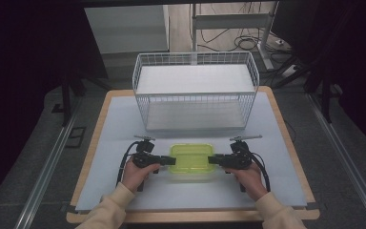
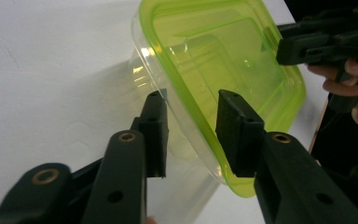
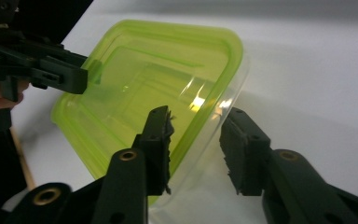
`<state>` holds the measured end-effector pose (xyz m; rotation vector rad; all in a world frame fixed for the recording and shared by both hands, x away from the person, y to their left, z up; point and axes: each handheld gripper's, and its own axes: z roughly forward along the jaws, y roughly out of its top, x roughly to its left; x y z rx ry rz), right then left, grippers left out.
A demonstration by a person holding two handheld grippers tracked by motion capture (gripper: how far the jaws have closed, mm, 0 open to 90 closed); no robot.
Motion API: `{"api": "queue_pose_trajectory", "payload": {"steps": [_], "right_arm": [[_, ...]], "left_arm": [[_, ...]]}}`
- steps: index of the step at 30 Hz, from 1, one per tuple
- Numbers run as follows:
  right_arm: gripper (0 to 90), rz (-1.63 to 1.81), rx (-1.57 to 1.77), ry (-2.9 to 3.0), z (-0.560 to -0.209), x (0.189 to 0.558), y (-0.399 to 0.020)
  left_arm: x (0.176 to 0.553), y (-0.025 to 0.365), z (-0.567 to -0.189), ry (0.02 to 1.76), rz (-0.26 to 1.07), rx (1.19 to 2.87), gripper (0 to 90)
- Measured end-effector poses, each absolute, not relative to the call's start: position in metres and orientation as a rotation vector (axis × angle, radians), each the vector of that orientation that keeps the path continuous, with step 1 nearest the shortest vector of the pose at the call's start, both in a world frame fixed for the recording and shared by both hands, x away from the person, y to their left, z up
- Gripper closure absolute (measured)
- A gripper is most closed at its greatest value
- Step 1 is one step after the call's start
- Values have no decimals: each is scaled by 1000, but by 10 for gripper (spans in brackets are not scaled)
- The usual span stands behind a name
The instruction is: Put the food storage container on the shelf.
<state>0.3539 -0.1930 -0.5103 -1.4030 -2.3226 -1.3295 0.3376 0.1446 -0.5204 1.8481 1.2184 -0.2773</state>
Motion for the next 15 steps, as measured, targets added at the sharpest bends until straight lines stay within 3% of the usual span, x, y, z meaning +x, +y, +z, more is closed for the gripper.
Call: {"api": "queue_pose_trajectory", "payload": {"steps": [9,15], "right_arm": [[790,-1392,-1443,-2222,-502,347,-198],[805,-1422,-1429,-2240,-497,342,-197]], "left_arm": [[327,145,-512,1203,-199,1836,774],[322,146,-509,1190,-181,1830,802]]}}
